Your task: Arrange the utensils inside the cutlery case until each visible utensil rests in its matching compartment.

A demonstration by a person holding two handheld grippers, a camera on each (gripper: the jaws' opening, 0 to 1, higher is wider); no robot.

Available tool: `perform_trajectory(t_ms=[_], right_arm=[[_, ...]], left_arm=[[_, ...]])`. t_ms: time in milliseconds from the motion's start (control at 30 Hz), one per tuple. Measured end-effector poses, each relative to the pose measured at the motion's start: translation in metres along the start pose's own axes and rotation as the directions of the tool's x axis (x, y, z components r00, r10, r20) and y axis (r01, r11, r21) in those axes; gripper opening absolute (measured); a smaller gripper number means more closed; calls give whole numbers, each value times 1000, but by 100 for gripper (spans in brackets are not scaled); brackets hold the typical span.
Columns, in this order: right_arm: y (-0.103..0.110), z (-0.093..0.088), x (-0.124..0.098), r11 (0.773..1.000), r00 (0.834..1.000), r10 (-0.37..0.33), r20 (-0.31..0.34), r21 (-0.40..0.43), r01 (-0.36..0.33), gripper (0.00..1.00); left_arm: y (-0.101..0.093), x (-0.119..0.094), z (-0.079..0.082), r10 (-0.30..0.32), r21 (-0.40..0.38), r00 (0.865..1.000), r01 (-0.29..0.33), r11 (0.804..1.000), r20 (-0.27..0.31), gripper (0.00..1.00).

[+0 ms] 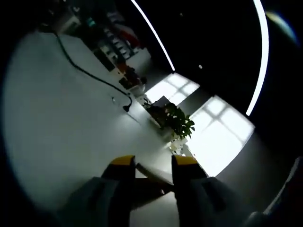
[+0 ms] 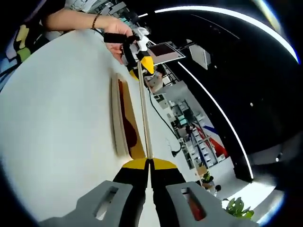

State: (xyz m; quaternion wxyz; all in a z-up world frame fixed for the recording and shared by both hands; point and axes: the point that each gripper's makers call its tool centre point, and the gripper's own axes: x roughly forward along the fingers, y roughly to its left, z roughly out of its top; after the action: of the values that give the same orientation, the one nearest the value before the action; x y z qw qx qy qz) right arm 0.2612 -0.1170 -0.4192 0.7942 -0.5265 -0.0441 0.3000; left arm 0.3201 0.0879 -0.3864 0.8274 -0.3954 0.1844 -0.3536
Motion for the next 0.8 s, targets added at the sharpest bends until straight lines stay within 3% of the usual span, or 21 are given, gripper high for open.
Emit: perform_trajectory(t_ms=[233, 300, 467, 633, 800], right_arm=[[4, 0, 3, 999, 1000, -4, -15, -48, 4, 0], [4, -1, 3, 999, 1000, -7, -21, -52, 5, 0], [3, -4, 2, 999, 999, -12, -41, -53, 10, 0], [8, 2, 3, 998, 1000, 0, -24, -60, -1, 1], [8, 1, 5, 999, 1000, 2, -21, -48, -3, 1]], left_arm=[[13, -5, 0, 66, 51, 998, -65, 997, -22, 18], [14, -6, -4, 78, 100, 996, -74, 992, -41, 18], [19, -4, -13, 90, 121, 993, -81, 989, -72, 18], [32, -4, -12, 156, 192, 986, -140, 971, -67, 16], [35, -4, -13, 162, 222, 985, -145, 964, -63, 12]])
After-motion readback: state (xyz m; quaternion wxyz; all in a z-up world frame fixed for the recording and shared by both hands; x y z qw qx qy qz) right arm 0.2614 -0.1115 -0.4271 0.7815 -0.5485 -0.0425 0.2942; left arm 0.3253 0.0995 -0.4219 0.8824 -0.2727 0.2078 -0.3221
